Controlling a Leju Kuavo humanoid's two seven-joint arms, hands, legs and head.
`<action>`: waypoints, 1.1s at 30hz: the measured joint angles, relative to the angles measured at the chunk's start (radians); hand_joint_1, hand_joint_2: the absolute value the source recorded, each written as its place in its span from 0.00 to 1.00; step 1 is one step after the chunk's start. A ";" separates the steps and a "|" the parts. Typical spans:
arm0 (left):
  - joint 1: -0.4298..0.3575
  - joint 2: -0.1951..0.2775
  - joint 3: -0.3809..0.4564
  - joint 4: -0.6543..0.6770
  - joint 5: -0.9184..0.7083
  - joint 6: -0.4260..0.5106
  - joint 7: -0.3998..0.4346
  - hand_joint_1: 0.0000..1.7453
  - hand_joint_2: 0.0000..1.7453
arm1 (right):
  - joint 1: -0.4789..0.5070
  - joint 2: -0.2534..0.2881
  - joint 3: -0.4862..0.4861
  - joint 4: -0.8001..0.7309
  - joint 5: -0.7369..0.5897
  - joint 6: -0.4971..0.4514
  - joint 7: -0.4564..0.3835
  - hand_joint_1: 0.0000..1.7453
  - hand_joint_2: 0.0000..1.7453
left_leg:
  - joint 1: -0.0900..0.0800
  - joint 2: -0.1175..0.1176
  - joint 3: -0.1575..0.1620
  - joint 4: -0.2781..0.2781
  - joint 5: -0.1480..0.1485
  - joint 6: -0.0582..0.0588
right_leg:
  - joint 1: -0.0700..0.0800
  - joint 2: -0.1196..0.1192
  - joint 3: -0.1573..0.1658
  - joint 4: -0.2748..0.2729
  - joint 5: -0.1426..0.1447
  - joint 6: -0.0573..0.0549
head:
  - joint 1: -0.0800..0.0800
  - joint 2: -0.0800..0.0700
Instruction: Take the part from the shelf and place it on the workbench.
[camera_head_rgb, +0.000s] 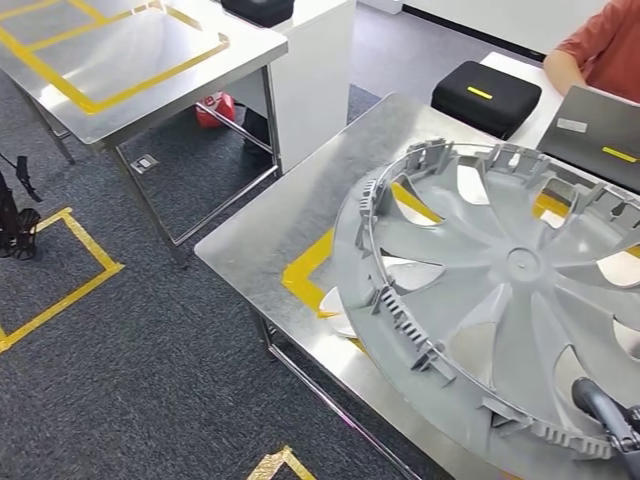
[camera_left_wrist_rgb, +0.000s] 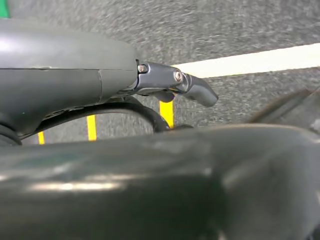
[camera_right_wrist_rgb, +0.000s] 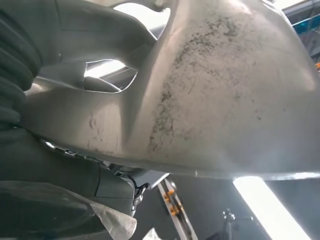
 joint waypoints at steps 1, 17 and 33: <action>0.001 -0.002 0.000 0.001 0.000 0.000 0.000 0.00 0.00 | -0.001 0.000 0.001 0.000 0.000 0.000 0.000 1.00 1.00 | 0.000 0.014 0.000 0.000 -0.001 0.002 | -0.002 -0.020 -0.032 0.066 -0.033 0.006 | 0.002 0.000; -0.005 -0.016 -0.001 0.016 -0.014 -0.011 0.003 0.00 0.00 | 0.008 0.000 0.003 0.003 0.001 0.000 0.013 1.00 1.00 | 0.002 0.030 -0.085 0.251 -0.153 -0.050 | -0.007 -0.027 0.088 -0.124 0.063 -0.037 | -0.007 0.000; -0.004 -0.021 -0.001 0.022 -0.030 -0.012 0.007 0.00 0.00 | 0.013 0.000 0.015 0.013 0.000 0.000 0.024 1.00 1.00 | 0.003 0.042 -0.012 0.010 0.001 0.001 | -0.008 -0.031 -0.061 0.143 -0.062 0.014 | 0.002 0.000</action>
